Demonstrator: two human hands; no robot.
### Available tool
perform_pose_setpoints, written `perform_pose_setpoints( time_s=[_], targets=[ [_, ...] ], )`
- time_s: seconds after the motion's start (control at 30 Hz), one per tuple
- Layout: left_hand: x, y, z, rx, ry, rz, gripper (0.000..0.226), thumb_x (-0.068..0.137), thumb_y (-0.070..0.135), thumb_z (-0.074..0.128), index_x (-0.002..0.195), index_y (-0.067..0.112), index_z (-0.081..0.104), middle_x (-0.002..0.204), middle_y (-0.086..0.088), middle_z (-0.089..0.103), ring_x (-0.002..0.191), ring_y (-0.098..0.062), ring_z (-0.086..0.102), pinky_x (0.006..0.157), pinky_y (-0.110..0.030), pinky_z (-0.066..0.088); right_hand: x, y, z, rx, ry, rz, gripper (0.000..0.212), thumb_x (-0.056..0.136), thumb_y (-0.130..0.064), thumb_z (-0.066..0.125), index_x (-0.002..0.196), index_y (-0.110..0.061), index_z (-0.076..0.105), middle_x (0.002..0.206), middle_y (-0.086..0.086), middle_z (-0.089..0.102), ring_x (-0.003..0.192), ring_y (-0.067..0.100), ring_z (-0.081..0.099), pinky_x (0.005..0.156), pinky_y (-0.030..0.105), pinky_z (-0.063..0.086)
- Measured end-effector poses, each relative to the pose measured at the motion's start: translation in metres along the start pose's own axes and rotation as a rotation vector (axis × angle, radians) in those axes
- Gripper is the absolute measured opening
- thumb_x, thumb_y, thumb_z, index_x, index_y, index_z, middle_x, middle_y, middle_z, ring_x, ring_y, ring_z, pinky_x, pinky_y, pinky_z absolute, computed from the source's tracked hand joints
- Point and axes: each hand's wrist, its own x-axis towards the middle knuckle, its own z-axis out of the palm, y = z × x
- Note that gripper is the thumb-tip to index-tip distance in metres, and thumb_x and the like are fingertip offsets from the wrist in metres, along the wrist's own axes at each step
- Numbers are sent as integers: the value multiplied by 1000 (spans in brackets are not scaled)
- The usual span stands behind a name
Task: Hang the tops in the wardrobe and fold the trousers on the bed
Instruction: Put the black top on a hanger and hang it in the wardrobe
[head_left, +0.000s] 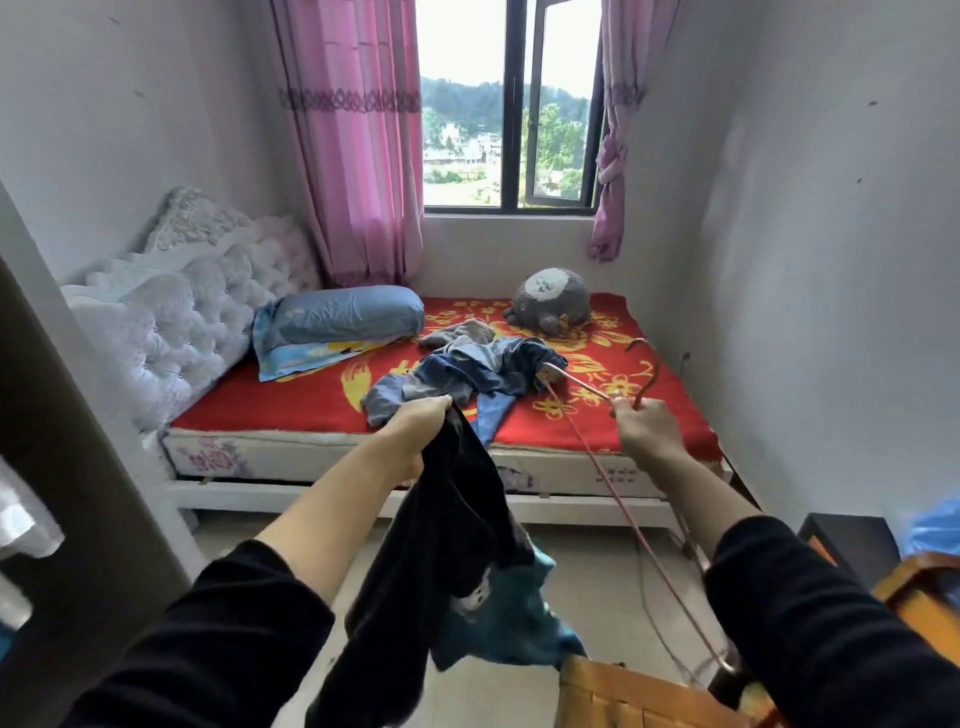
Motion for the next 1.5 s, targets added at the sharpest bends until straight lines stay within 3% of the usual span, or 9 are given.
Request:
perform_pose_setpoints(
  time_s=[0.1, 0.3, 0.37, 0.5, 0.77, 1.07, 1.2, 1.3, 1.5],
  targets=[
    [-2, -4, 4, 70, 2, -25, 38, 96, 35, 50, 116, 5, 59, 114, -13, 66, 106, -29, 62, 101, -41, 46, -17, -18, 0, 492, -27, 87, 40, 101, -32, 44, 80, -7, 66, 50, -2, 38, 41, 13, 35, 38, 25, 30],
    [-5, -7, -26, 159, 18, -50, 44, 96, 34, 50, 129, 5, 54, 134, -17, 55, 121, -30, 54, 106, -42, 41, -34, -61, 27, 1129, -101, 168, 40, 97, -26, 41, 58, -18, 44, 39, -9, 25, 33, 8, 20, 34, 18, 15],
    [-10, -9, -39, 171, 28, -69, 41, 97, 33, 50, 123, 3, 57, 122, -17, 63, 110, -30, 61, 93, -36, 50, -39, -73, 39, 1191, -108, 159, 42, 95, -25, 40, 53, -21, 38, 40, -8, 25, 34, 8, 19, 36, 19, 13],
    [-19, -13, -58, 116, 1, -91, 29, 97, 34, 49, 97, 7, 61, 69, -8, 68, 59, -18, 65, 55, -25, 49, -51, -89, 62, 1245, -188, 121, 46, 91, -19, 40, 45, -22, 36, 37, -8, 27, 32, 8, 18, 38, 17, 10],
    [-32, 1, -101, -40, 144, 11, 28, 98, 16, 41, 79, 6, 59, 69, -10, 58, 61, -21, 58, 64, -32, 48, -73, -57, 118, 586, -332, -71, 50, 88, -16, 46, 38, -14, 49, 37, 3, 38, 32, 14, 31, 36, 18, 24],
    [-34, -13, -155, -27, 431, 61, 28, 90, -1, 38, 72, 12, 55, 67, -7, 53, 51, -17, 54, 46, -23, 44, -63, -41, 118, 155, -472, -380, 49, 88, -19, 51, 45, 3, 55, 39, 8, 41, 38, 17, 38, 43, 23, 32],
    [-32, -26, -173, 294, 667, 196, 29, 85, -2, 45, 78, 15, 67, 79, -8, 63, 74, -28, 63, 61, -33, 55, -57, -53, 115, 41, -508, -449, 49, 88, -18, 51, 44, 3, 54, 37, 8, 41, 36, 17, 37, 42, 24, 31],
    [-35, -40, -192, 662, 790, 215, 23, 77, 4, 54, 77, 21, 69, 90, -2, 71, 88, -29, 66, 77, -28, 54, -54, -66, 112, -50, -553, -496, 48, 84, -23, 52, 42, -1, 51, 39, 6, 42, 40, 17, 38, 45, 27, 32],
    [-40, -44, -213, 796, 747, 235, 24, 70, 2, 58, 74, 21, 71, 86, -3, 72, 83, -25, 67, 76, -30, 56, -57, -80, 125, -258, -576, -564, 44, 82, -26, 55, 52, 4, 44, 46, 3, 41, 42, 11, 33, 48, 30, 33]
  ],
)
